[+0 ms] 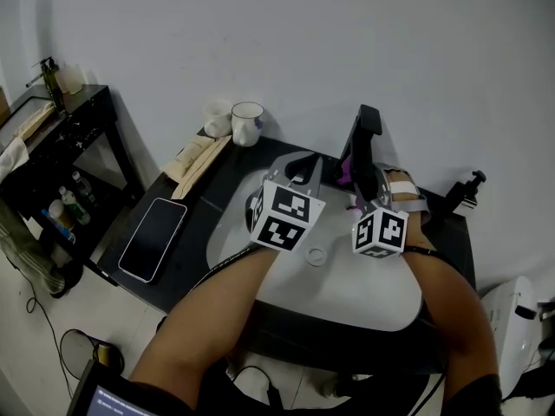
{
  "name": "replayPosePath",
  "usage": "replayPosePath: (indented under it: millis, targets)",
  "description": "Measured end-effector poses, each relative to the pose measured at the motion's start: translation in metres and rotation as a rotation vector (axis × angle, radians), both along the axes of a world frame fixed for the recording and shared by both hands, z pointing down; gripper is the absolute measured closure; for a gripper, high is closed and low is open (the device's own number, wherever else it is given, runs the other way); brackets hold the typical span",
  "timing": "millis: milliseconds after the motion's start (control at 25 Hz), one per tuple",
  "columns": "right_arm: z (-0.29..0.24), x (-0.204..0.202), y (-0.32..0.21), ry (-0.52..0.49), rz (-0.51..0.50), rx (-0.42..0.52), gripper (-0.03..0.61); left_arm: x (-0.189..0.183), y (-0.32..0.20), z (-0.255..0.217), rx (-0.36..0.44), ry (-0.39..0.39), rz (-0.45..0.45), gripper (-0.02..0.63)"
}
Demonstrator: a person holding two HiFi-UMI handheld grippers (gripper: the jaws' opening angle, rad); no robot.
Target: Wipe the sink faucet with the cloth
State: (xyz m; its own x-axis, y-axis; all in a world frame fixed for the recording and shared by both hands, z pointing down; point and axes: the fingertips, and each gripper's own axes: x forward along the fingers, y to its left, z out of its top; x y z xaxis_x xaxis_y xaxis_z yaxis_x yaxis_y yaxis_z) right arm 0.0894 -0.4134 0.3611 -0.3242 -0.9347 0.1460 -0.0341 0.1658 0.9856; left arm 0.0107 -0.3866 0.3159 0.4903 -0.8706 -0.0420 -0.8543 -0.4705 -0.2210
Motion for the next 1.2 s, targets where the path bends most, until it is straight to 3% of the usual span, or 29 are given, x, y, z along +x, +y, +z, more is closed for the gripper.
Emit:
replayPosePath:
  millis: [160, 600, 920, 1040, 1200]
  targets:
    - [0.018, -0.008, 0.006, 0.072, -0.022, -0.028, 0.492, -0.001, 0.0, 0.002, -0.003, -0.006, -0.003, 0.597]
    - [0.041, -0.016, 0.038, 0.142, -0.08, -0.14, 0.492, 0.0, 0.001, 0.002, 0.0, -0.027, -0.005, 0.597]
    - [0.044, -0.014, 0.079, 0.224, -0.131, -0.103, 0.491, -0.004, -0.001, 0.006, -0.011, -0.045, -0.021, 0.597]
    - [0.037, -0.01, 0.091, 0.213, -0.136, -0.083, 0.491, -0.006, -0.001, 0.006, -0.011, -0.05, -0.029, 0.597]
    - [0.017, 0.009, 0.091, 0.103, -0.082, -0.11, 0.491, -0.009, 0.001, 0.007, -0.017, -0.052, -0.042, 0.597]
